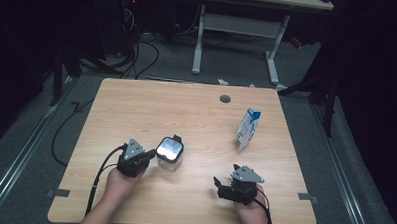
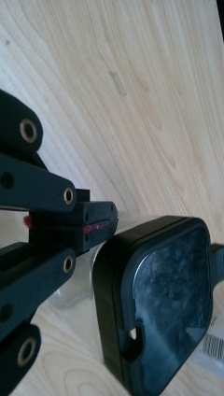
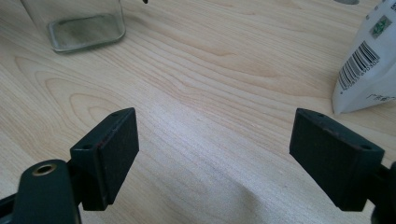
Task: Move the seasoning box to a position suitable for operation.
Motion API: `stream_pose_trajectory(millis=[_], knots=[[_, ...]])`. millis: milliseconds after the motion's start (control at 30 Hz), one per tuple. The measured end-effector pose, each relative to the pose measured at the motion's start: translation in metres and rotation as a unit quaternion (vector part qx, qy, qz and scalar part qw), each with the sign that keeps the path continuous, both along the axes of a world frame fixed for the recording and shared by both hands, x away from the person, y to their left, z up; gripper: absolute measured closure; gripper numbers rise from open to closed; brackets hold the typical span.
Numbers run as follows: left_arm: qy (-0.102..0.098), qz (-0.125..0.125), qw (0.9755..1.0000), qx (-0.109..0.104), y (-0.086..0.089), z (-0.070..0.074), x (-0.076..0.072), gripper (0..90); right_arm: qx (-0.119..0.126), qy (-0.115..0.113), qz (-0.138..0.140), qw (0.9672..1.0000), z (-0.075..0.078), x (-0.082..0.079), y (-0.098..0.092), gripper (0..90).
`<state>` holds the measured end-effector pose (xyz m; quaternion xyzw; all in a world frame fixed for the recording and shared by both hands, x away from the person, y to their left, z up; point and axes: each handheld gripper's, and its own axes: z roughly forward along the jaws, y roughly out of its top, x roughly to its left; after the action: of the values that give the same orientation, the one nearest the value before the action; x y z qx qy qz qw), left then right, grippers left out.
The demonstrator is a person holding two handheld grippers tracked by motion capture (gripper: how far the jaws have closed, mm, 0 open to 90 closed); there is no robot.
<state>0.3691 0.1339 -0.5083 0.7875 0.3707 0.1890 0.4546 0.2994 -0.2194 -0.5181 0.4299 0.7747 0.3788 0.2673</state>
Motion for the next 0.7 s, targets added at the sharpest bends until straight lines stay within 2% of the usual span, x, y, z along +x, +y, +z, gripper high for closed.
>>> stream_pose_trajectory(millis=[400, 700], knots=[[-0.005, -0.024, 0.9997, -0.003, -0.009, 0.001, -0.022, 90.0, 0.000, 0.000, 0.000, 1.0000, 0.000, 0.000, 0.000, 15.7], [-0.006, -0.039, 0.9992, -0.007, -0.015, 0.003, -0.032, 90.0, 0.000, 0.000, 0.001, 1.0000, 0.000, 0.000, 0.000, 15.5]])
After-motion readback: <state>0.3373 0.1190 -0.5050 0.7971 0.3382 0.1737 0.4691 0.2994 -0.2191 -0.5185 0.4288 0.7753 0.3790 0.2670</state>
